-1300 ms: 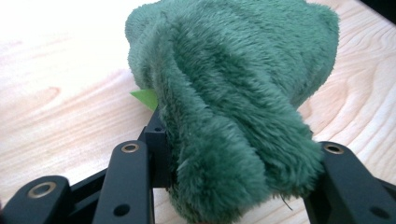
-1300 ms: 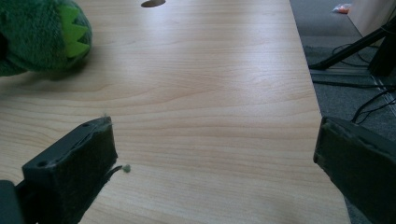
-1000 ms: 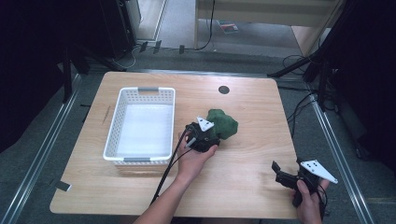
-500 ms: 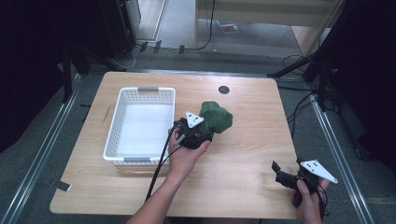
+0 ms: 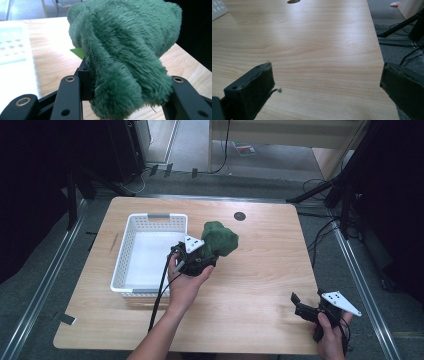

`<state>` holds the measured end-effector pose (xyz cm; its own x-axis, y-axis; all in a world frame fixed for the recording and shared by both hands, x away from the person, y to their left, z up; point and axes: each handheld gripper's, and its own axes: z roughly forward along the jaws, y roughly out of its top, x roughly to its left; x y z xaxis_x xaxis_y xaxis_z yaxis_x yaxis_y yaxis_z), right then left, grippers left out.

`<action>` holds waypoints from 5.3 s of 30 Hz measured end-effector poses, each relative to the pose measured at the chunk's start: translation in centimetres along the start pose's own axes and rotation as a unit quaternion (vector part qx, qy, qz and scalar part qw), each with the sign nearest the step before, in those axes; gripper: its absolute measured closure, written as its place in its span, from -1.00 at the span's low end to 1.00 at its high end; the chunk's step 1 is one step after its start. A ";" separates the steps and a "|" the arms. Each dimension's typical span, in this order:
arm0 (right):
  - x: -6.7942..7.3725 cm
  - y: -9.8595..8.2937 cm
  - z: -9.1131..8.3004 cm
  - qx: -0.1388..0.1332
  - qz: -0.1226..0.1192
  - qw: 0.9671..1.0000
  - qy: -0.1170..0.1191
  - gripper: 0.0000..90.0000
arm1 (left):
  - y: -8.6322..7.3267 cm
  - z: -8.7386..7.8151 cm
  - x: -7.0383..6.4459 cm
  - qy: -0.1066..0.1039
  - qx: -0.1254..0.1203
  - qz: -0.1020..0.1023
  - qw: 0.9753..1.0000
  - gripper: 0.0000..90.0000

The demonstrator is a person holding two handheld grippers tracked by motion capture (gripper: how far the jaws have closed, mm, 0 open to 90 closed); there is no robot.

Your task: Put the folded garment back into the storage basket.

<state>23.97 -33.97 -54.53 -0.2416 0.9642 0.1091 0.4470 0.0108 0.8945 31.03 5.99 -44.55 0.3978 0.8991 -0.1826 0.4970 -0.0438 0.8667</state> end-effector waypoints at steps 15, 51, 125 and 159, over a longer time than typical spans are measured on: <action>0.0 0.0 0.0 0.000 0.000 1.000 -0.001 -1.00 | 0.8 -3.0 3.6 0.017 -0.027 -0.026 0.999 0.17; 0.0 0.0 0.0 0.002 0.001 1.000 -0.003 -1.00 | -1.4 -4.9 15.1 0.136 0.000 -0.067 0.989 0.17; 0.1 0.0 0.0 0.001 -0.002 1.000 -0.008 -1.00 | -5.9 -15.1 16.0 0.088 -0.054 -0.025 0.994 -0.95; 0.0 0.0 0.0 0.000 0.002 1.000 -0.011 -1.00 | -15.4 -20.1 22.3 0.145 -0.069 -0.057 0.985 -0.95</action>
<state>23.96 -33.96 -54.53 -0.2207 0.9698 0.1041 0.4477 0.0059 0.8942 16.77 35.51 -52.60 0.0988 0.9823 -0.1589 0.4073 0.1057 0.9071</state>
